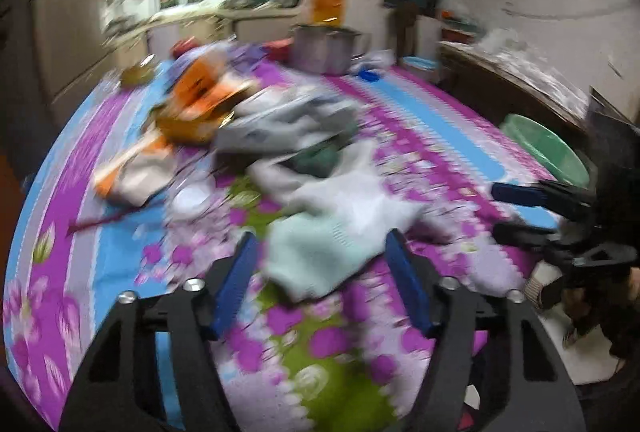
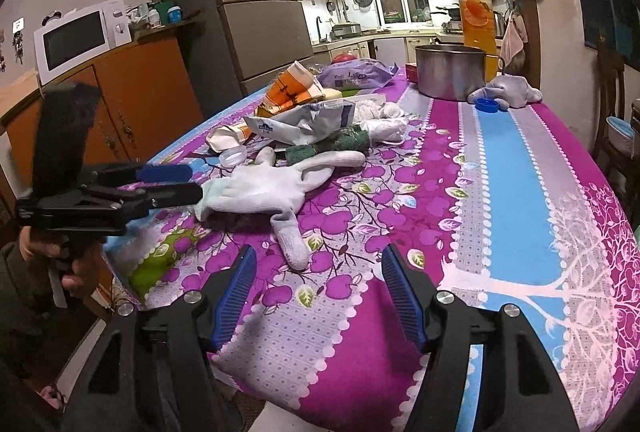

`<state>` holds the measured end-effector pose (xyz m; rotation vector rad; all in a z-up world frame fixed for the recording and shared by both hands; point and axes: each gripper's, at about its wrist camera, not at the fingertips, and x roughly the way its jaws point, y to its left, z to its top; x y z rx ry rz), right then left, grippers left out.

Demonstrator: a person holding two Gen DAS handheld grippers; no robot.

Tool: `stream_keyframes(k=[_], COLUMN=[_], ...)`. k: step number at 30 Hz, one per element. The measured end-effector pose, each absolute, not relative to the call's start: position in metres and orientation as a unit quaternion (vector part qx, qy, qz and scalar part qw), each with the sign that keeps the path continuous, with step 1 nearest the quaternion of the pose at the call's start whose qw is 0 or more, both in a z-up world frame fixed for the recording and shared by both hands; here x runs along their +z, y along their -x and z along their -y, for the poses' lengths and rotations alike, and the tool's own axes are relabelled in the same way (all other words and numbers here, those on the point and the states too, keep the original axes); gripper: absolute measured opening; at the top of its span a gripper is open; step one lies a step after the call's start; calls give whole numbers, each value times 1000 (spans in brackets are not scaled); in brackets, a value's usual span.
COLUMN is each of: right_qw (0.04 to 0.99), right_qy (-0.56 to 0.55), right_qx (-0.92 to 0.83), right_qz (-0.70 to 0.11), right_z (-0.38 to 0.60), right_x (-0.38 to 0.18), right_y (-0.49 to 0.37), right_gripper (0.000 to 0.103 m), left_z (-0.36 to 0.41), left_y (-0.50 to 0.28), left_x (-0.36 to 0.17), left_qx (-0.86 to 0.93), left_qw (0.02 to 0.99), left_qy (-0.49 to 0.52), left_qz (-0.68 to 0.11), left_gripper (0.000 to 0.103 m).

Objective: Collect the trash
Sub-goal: 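Reach to the white knit glove and close the left tool on it, then grasp the green string-tied scrubber bundle with the right tool while the left tool holds the glove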

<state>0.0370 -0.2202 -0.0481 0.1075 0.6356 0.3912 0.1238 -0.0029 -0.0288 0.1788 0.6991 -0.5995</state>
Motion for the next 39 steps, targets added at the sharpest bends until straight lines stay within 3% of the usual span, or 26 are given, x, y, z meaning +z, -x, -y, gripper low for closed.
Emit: stream_keyframes(k=[2,6,13,17,19,21,24,31,39], right_qw=[929,931,931,933,934,934,931,914,888], right_qy=[-56,-59,-65,-66,-66,-60,-45,-25,12], right_qx=[190,188,180,181,180,185,199,252,282], right_qz=[-311,-307,-309,-304,-300,-301,-302,-317,-364], right_z=[221,223,229,227,228,227,222,192,136], right_x=[-49,-47,-51,-48,-46,-42,-36,-20,-24], right_y=[-37,-35,-37,-38,-40,-43,-51,-87,-137], right_gripper=[66,66,66,66,62,48,39,37,37], left_z=[23,46,55,55,48,35,7,-66,-111], left_y=[-117,-119,-120,-126,-126,-122,-115,-106,-120], left_x=[-21,-28,-43,-52,-47,-32,-4,42,34], left_qx=[-315,-329,-319,-312,-305,-302,-285,-228,-170], left_qw=[886,868,860,859,870,886,909,943,954], left_qy=[-121,-182,-230,-224,-204,-172,-127,-57,-12], left_qz=[-318,-324,-326,-339,-329,-308,-277,-234,-248], left_gripper=[52,33,33,4,3,3,3,3,3])
